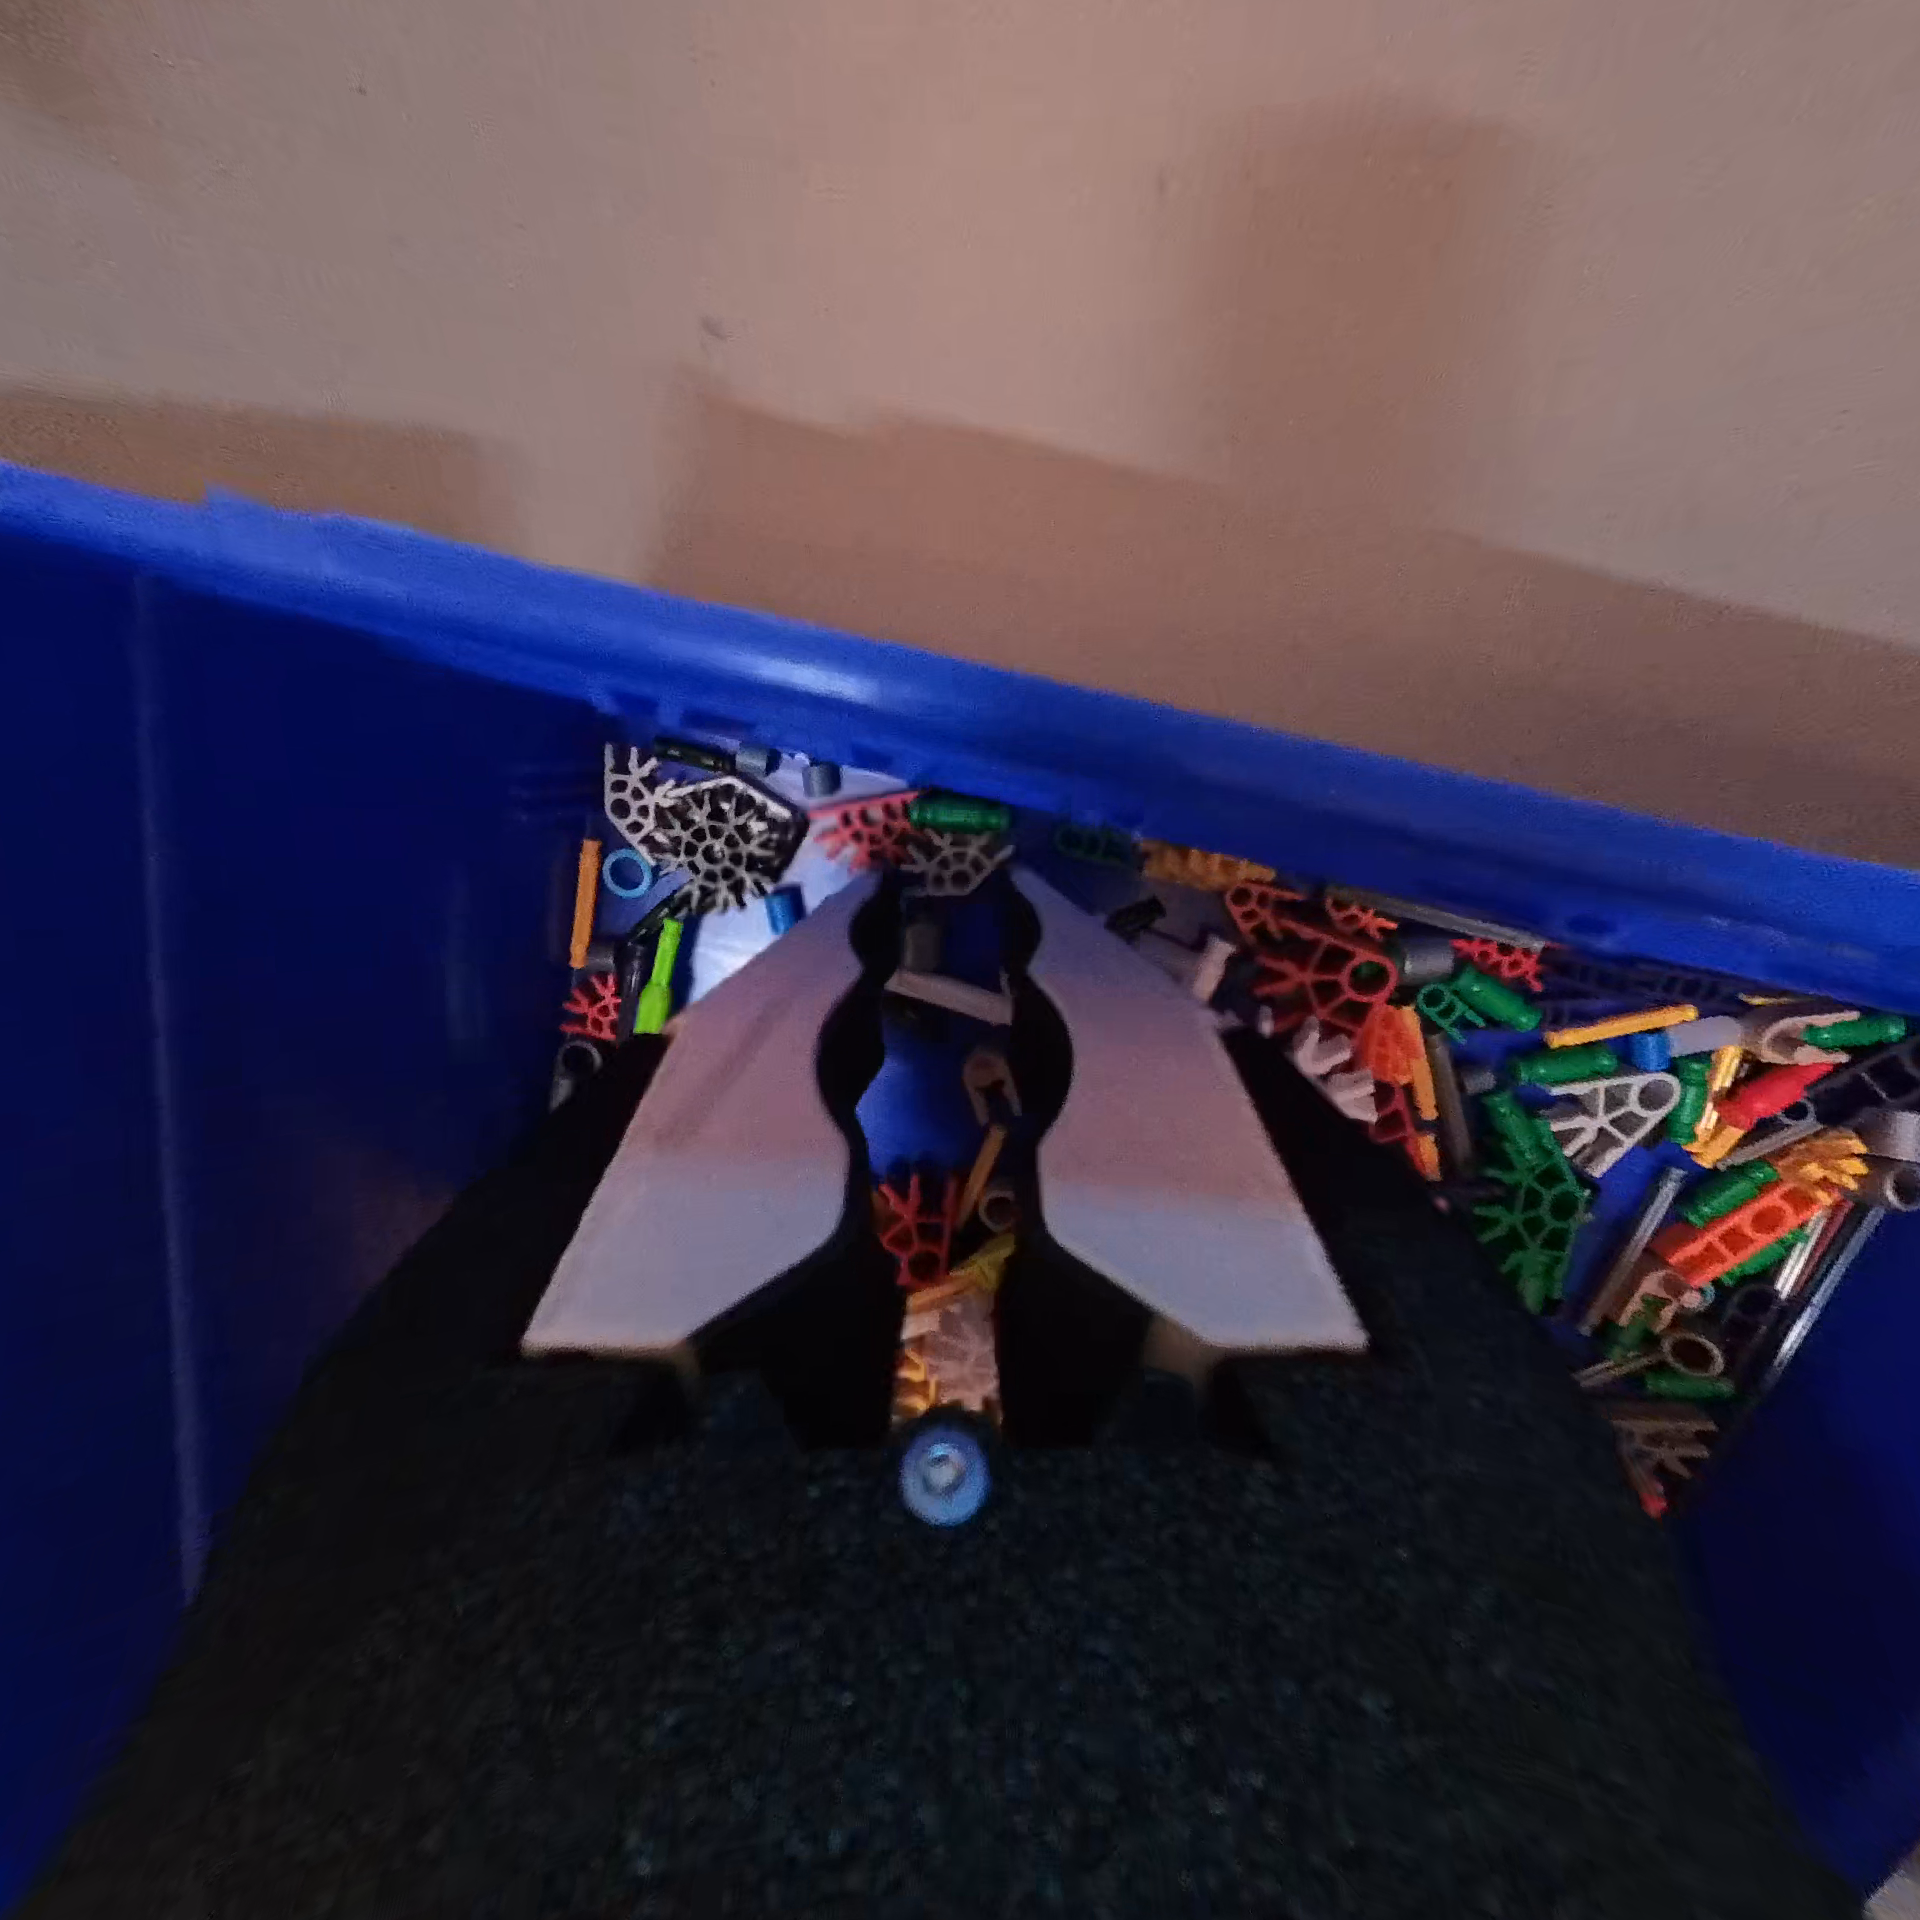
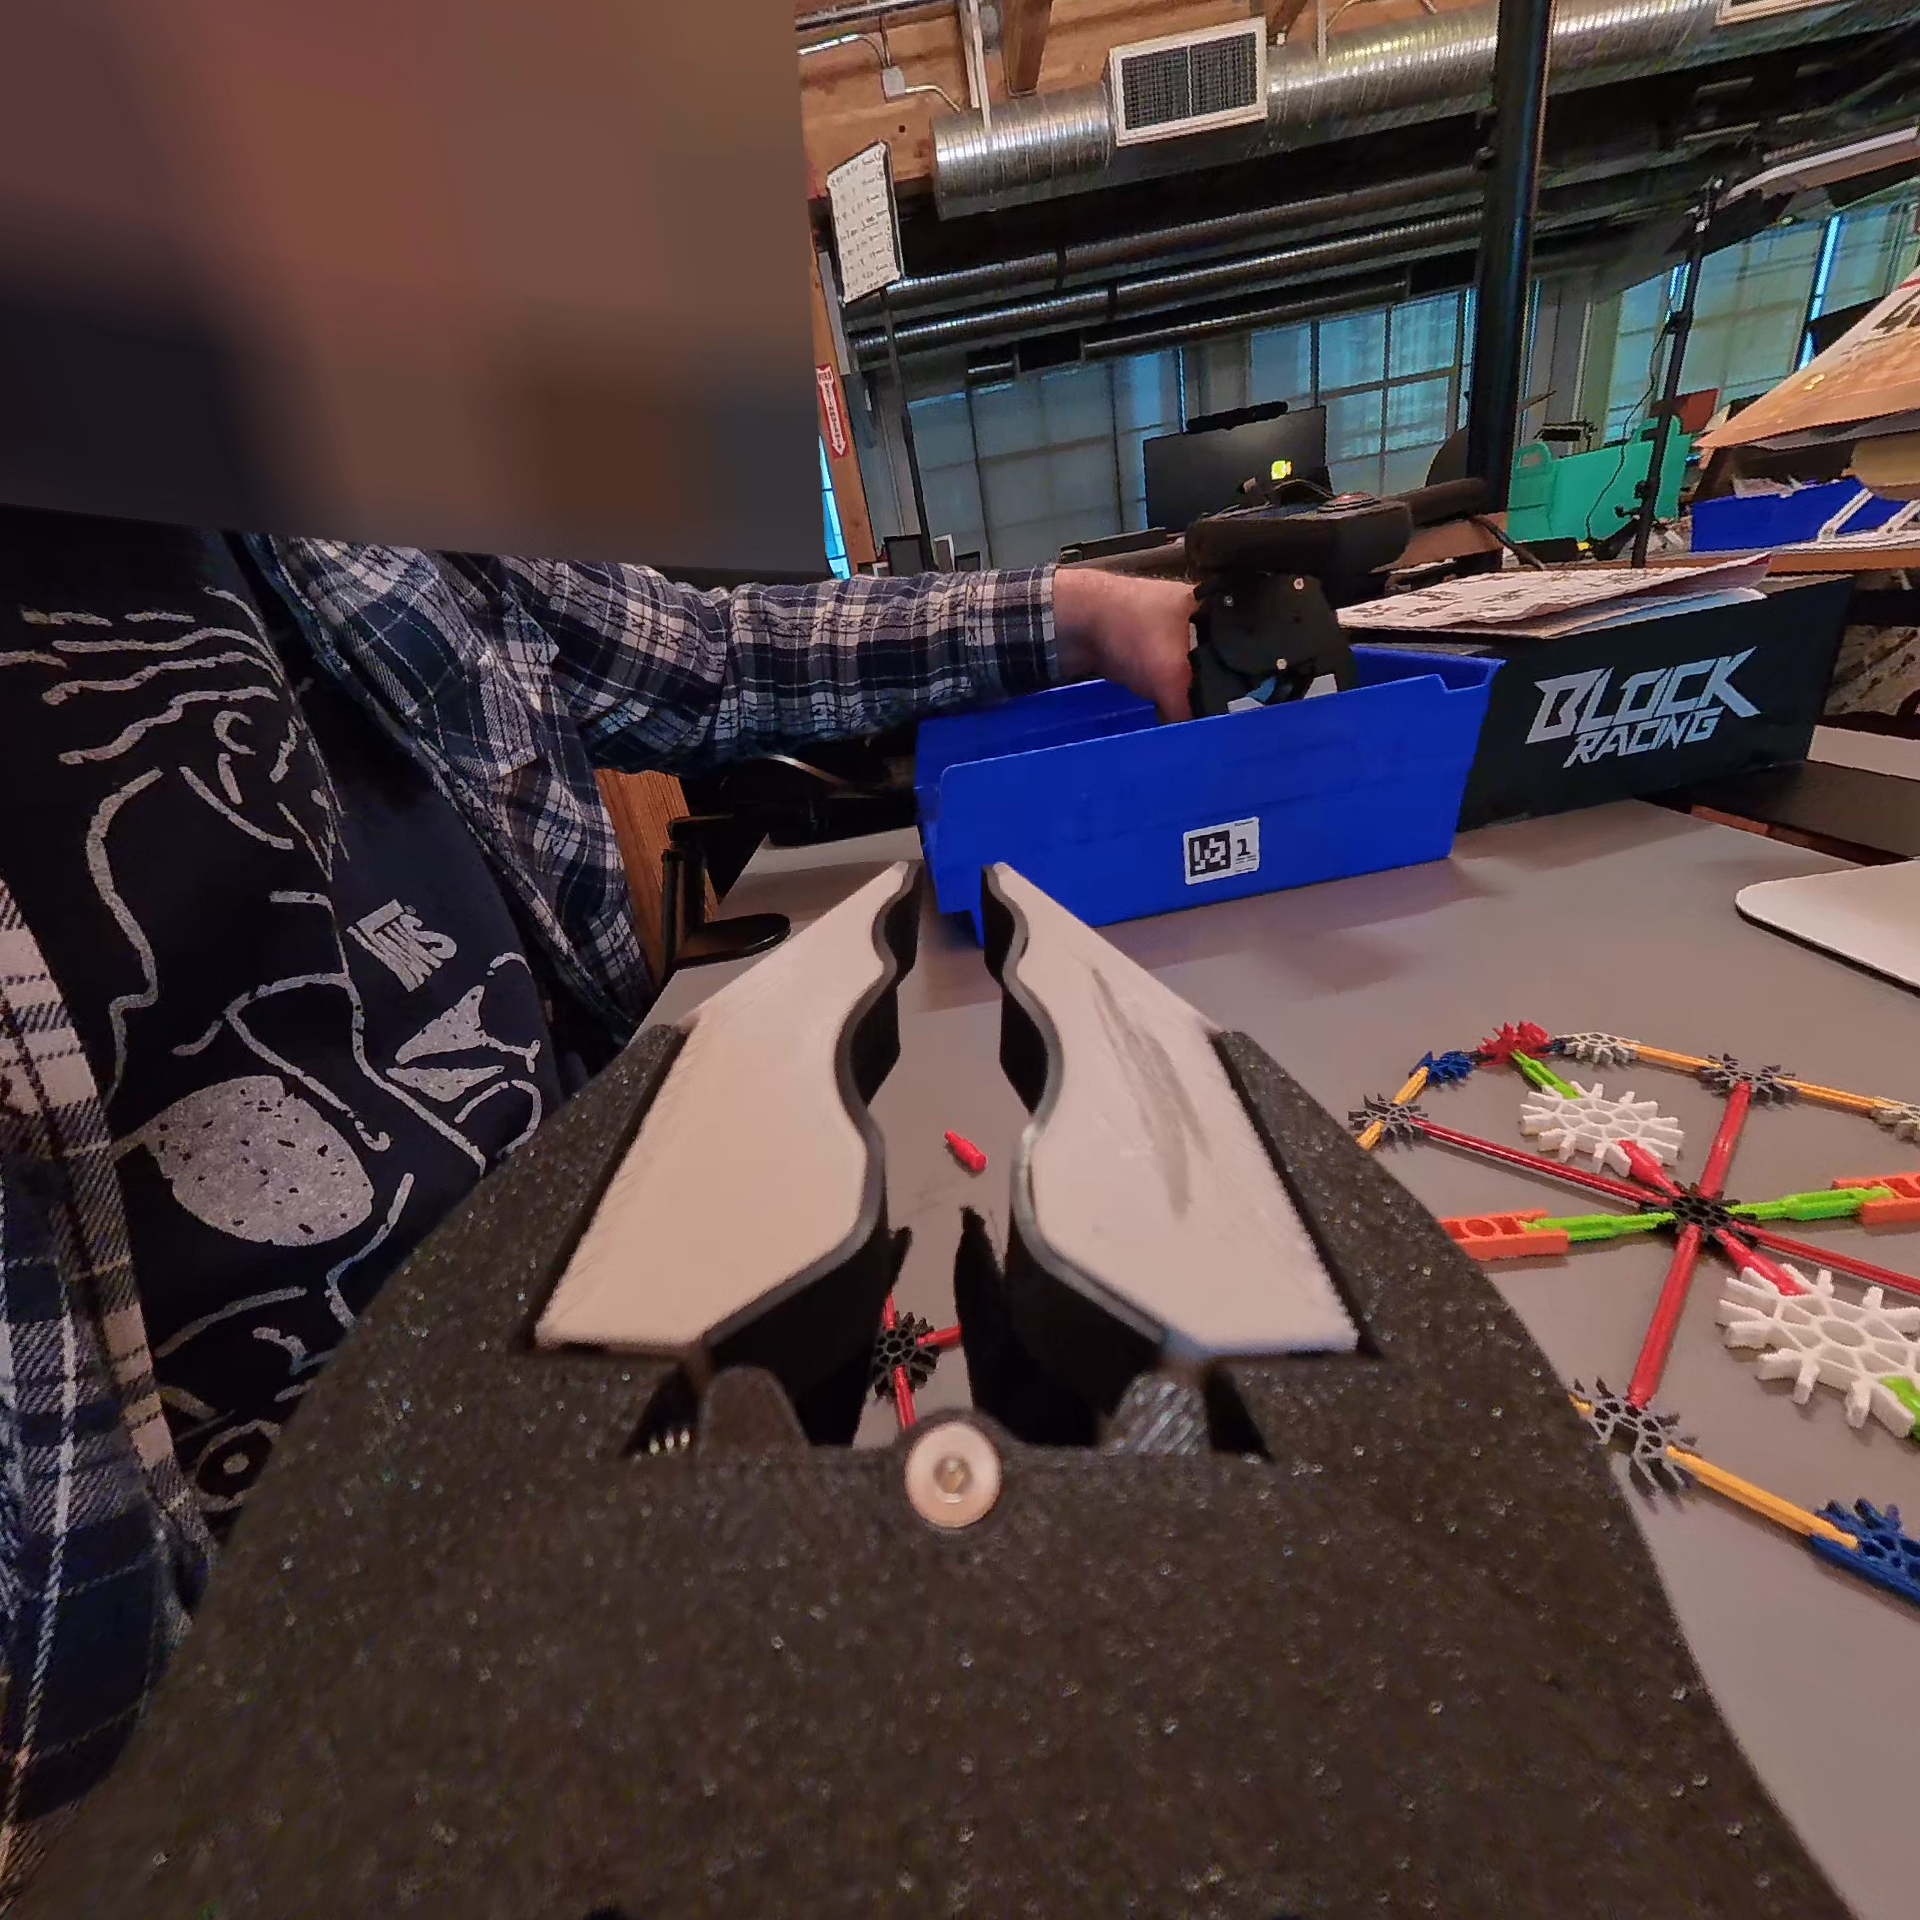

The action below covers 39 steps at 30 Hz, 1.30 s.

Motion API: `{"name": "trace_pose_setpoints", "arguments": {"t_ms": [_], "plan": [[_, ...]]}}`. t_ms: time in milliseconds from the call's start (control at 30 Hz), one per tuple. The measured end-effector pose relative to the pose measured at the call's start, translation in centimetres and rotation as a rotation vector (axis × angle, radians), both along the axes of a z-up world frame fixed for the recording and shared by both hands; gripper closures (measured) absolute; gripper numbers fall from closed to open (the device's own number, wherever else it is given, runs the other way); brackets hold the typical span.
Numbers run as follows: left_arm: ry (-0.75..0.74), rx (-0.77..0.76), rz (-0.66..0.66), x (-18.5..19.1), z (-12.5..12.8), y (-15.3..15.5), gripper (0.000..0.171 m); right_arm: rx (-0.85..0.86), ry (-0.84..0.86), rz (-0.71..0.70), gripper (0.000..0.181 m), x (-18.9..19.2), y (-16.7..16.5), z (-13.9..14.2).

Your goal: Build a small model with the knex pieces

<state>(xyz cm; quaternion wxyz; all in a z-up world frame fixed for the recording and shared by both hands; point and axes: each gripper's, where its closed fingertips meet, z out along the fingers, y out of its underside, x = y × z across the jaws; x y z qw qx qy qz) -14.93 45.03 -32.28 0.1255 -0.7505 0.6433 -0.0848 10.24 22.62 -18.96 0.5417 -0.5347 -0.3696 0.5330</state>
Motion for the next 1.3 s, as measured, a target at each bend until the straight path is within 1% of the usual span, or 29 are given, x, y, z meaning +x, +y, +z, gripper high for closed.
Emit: {"name": "trace_pose_setpoints", "arguments": {"t_ms": [33,100,200,267,333,367,400,500,533,633,733,833,933,967,1067,1167,1300], "plan": [[0.010,0.019,0.004,-0.2,0.1,0.2,0.157,0.001,0.000,0.000,0.171,0.0,0.0,0.0],[0.001,0.030,0.019,-0.5,0.7,0.2,0.158,0.004,-0.001,0.000,0.171,0.0,-0.1,0.1],[-0.028,0.075,0.017,-0.8,2.4,0.0,0.159,0.008,-0.004,0.004,0.171,-0.1,-0.2,0.1],[-0.051,0.141,0.011,-1.0,3.7,0.2,0.171,0.012,-0.007,0.007,0.171,-0.1,-0.3,0.1],[-0.093,0.172,-0.046,-0.8,4.9,-0.6,0.171,0.017,-0.007,0.009,0.171,-0.2,-0.4,0.2],[-0.104,0.185,-0.054,-0.8,5.4,-0.9,0.171,0.019,-0.007,0.009,0.171,-0.2,-0.4,0.2],[-0.084,0.201,-0.038,-1.2,5.5,-0.8,0.171,0.020,-0.007,0.010,0.171,-0.2,-0.4,0.3],[-0.051,0.209,-0.034,-2.0,5.4,-1.1,0.171,0.023,-0.007,0.012,0.171,-0.2,-0.5,0.3],[-0.043,0.197,-0.024,-2.2,5.2,-1.2,0.168,0.024,-0.008,0.012,0.171,-0.2,-0.5,0.3],[0.043,0.204,-0.017,-3.7,4.3,-0.5,0.151,0.024,-0.013,0.011,0.171,-0.3,-0.5,0.2],[0.092,0.196,-0.008,-4.5,3.4,0.4,0.149,0.022,-0.016,0.010,0.171,-0.3,-0.4,0.1],[0.174,0.183,-0.020,-5.4,1.9,1.3,0.140,0.019,-0.021,0.009,0.171,-0.3,-0.4,0.0],[0.190,0.159,-0.025,-5.1,0.8,1.9,0.141,0.019,-0.020,0.008,0.171,-0.3,-0.3,0.0],[0.190,0.157,-0.031,-4.9,0.6,2.1,0.146,0.019,-0.020,0.007,0.171,-0.3,-0.3,0.0],[0.200,0.164,-0.046,-4.7,0.7,2.9,0.144,0.020,-0.021,0.009,0.171,-0.3,-0.4,0.0],[0.205,0.130,-0.055,-4.6,0.6,3.0,0.144,0.021,-0.021,0.012,0.171,-0.3,-0.4,0.0],[0.213,0.018,-0.064,-5.0,0.4,2.5,0.144,0.022,-0.017,0.013,0.171,-0.3,-0.4,0.1]]}}
